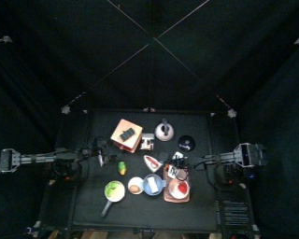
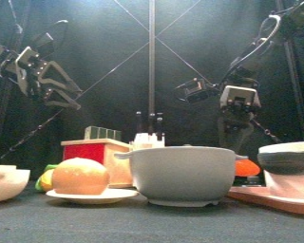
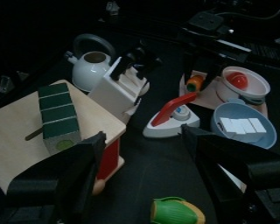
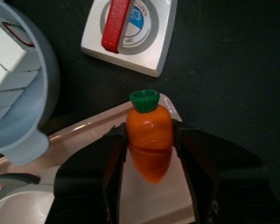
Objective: Place carrot in pot
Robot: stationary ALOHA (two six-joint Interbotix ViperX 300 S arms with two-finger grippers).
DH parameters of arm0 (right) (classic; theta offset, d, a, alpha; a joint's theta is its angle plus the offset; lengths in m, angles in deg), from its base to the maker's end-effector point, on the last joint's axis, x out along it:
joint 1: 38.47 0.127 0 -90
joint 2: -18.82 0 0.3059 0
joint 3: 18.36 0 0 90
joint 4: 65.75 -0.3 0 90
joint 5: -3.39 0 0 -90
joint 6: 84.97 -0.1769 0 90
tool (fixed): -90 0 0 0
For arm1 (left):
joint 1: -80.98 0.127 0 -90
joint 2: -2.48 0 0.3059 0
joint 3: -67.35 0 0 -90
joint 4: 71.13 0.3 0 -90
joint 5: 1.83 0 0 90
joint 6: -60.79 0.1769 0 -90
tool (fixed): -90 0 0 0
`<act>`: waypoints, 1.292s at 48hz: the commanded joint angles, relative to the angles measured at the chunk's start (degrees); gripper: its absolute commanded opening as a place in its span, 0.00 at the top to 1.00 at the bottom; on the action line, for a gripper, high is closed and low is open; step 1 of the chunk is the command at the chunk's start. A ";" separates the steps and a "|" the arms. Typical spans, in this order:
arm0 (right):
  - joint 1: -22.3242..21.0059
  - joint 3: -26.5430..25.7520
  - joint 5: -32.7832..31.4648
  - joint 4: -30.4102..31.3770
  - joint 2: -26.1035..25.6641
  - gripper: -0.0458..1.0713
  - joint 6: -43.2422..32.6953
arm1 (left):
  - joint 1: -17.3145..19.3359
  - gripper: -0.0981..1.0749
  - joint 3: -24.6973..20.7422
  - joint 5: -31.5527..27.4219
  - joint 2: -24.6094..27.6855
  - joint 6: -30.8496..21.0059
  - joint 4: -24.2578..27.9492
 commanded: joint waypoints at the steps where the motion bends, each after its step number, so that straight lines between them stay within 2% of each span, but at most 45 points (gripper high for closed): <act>1: -0.09 -1.93 0.88 -0.97 -3.16 0.35 -0.18 | 0.18 0.05 -0.88 0.35 0.09 0.00 0.09; 9: 0.09 -3.25 1.41 -6.77 -7.21 0.36 -0.18 | 0.18 0.05 -1.14 0.35 0.09 0.00 0.00; 17: 0.26 -2.46 2.90 -14.24 -10.90 0.35 -1.49 | 0.18 0.05 -1.49 0.35 0.09 0.09 0.18; 26: 2.11 0.26 2.20 -19.25 -16.35 0.35 -8.35 | 0.18 0.05 -2.11 0.35 0.09 0.09 1.14; 33: 3.69 3.69 2.72 -20.13 -20.83 0.35 -18.28 | 0.18 0.05 -2.20 0.35 0.09 0.18 2.11; 40: 6.15 7.91 3.60 -18.90 -25.58 0.35 -30.76 | 0.26 0.05 -2.20 0.35 0.09 0.09 3.16; 46: 10.11 9.93 5.27 -14.24 -26.54 0.35 -39.90 | 0.26 0.05 -2.64 0.53 0.09 0.09 3.96; 56: 17.67 10.28 5.89 -2.55 -22.41 0.36 -58.89 | 0.18 0.05 -2.02 0.53 0.09 -0.09 3.87; 62: 20.13 9.84 5.01 5.45 -19.69 0.35 -68.20 | 0.18 0.05 -2.02 0.44 0.09 -0.18 3.78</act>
